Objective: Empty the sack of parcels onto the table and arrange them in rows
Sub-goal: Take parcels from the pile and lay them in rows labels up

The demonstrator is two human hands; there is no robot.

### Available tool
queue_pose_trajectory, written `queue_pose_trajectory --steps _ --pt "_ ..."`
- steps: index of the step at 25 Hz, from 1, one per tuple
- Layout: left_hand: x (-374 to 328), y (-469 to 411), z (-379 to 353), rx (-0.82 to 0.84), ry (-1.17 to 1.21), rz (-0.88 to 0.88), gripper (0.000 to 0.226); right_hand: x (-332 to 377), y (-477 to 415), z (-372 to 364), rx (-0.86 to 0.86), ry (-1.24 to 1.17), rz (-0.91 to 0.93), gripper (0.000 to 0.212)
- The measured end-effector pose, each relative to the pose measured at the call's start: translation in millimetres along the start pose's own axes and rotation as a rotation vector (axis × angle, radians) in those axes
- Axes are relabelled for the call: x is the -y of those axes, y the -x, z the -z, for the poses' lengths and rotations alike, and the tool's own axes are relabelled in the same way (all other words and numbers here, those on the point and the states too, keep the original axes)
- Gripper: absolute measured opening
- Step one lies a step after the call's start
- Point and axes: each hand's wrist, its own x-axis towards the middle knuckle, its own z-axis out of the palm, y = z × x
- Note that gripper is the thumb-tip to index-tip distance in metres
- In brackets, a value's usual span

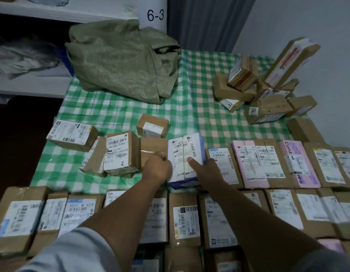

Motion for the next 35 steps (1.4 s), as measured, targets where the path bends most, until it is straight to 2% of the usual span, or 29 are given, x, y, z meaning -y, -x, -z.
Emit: queue_pose_trajectory --steps 1,4,8,11,14,16,20,22,23,25,27,28,31,35 --pt "1.1 2.4 -1.5 0.006 0.041 0.013 0.016 0.6 2.5 -0.4 0.013 0.027 -0.002 0.042" --pt "4.5 10.9 -6.7 0.009 0.132 0.049 0.019 -3.3 6.2 0.4 -0.011 0.23 -0.035 0.036" --pt "4.5 16.5 -12.3 0.112 0.106 0.048 0.018 6.4 14.2 4.9 -0.114 0.486 -0.017 0.026" --pt "1.1 18.9 -12.1 0.18 0.047 0.01 0.019 10.7 17.9 4.3 -0.126 0.551 0.02 0.024" --pt "-0.6 24.0 -4.5 0.167 0.003 -0.013 0.017 13.2 14.2 -0.5 -0.086 0.557 0.088 0.016" --pt "0.9 28.0 8.9 0.065 0.005 -0.052 0.014 21.7 13.0 -11.9 -0.056 0.516 0.157 0.015" --pt "-2.3 36.3 48.7 -0.229 0.048 -0.268 0.014 45.5 22.7 -51.9 0.015 0.361 0.219 0.002" --pt "-6.5 36.4 71.2 -0.383 0.107 -0.305 0.011 53.5 24.0 -72.5 0.076 0.346 0.229 0.013" --pt "-5.7 33.3 79.7 -0.471 0.103 -0.292 0.015 56.1 23.9 -80.3 0.098 0.336 0.219 0.019" --pt "4.2 22.1 92.8 -0.572 -0.055 -0.149 0.052 59.3 20.9 -92.1 0.102 0.331 0.191 0.028" --pt "20.2 12.2 100.5 -0.454 -0.185 0.058 0.095 60.9 16.0 -99.6 0.075 0.376 0.167 0.035" --pt "27.7 8.3 102.9 -0.374 -0.17 0.124 0.107 61.7 13.6 -104.0 0.055 0.403 0.159 0.037" --pt "42.8 -0.8 100.8 -0.229 -0.04 0.175 0.108 62.8 5.5 -114.4 0.017 0.447 0.122 0.044" --pt "49.1 -5.3 119.2 -0.432 0.075 0.131 0.103 62.8 -4.8 -131.4 -0.013 0.555 0.033 0.064"
